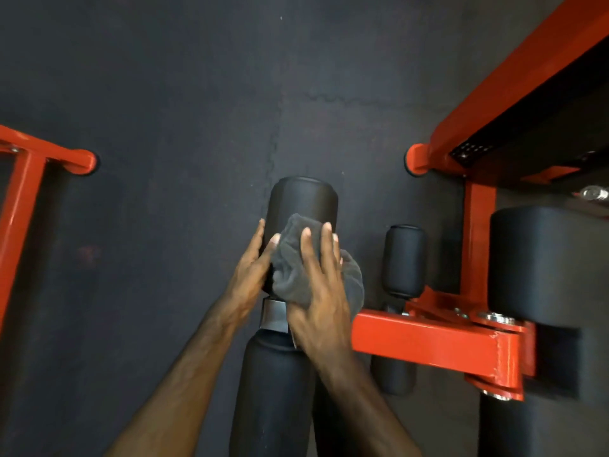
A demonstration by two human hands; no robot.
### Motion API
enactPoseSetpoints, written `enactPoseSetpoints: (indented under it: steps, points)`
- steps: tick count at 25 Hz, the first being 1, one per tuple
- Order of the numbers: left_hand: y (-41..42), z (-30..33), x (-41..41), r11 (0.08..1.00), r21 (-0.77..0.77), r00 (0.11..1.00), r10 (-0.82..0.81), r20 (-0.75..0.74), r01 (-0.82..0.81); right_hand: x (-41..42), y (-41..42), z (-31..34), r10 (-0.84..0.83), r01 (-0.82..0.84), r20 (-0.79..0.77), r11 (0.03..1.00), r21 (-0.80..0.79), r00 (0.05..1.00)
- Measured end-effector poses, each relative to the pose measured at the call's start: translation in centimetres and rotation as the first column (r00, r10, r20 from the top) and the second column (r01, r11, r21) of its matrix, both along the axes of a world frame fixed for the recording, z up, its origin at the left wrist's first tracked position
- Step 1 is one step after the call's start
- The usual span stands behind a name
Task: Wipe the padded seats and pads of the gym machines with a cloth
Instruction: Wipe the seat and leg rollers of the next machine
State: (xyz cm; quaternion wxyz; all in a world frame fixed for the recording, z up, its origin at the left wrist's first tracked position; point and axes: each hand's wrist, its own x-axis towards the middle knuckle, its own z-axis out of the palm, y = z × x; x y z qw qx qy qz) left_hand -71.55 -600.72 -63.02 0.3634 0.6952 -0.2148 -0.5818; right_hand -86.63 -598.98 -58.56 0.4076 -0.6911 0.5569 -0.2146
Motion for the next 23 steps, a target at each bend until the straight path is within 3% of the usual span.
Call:
enactPoseSetpoints:
  steps: [6, 9, 13, 18, 23]
  points:
    - [0.5, -1.3, -0.1, 0.996, -0.046, 0.992, 0.072, -0.103, -0.077, 1.8, -9.2, -0.9, 0.008, -0.023, -0.195, 0.997, -0.078, 0.981]
    - [0.2, -0.7, -0.1, 0.988, 0.040, 0.960, 0.156, -0.233, -0.151, 1.5, -4.3, -0.1, 0.050, -0.063, -0.181, 0.996, -0.068, 0.982]
    - [-0.4, 0.2, 0.2, 0.992, 0.081, 0.935, 0.122, -0.335, -0.100, 0.7, -1.0, -0.3, 0.136, -0.168, -0.253, 0.980, -0.109, 0.958]
    - [-0.2, -0.3, -0.6, 0.983, 0.030, 0.966, 0.183, -0.183, -0.181, 3.4, -9.5, -0.6, 0.030, -0.082, -0.332, 0.986, -0.145, 0.943]
    - [-0.1, 0.5, -1.5, 0.995, 0.005, 0.995, 0.102, 0.008, -0.102, 1.9, -0.2, -0.5, -0.117, 0.106, -0.091, 0.988, -0.115, 0.989]
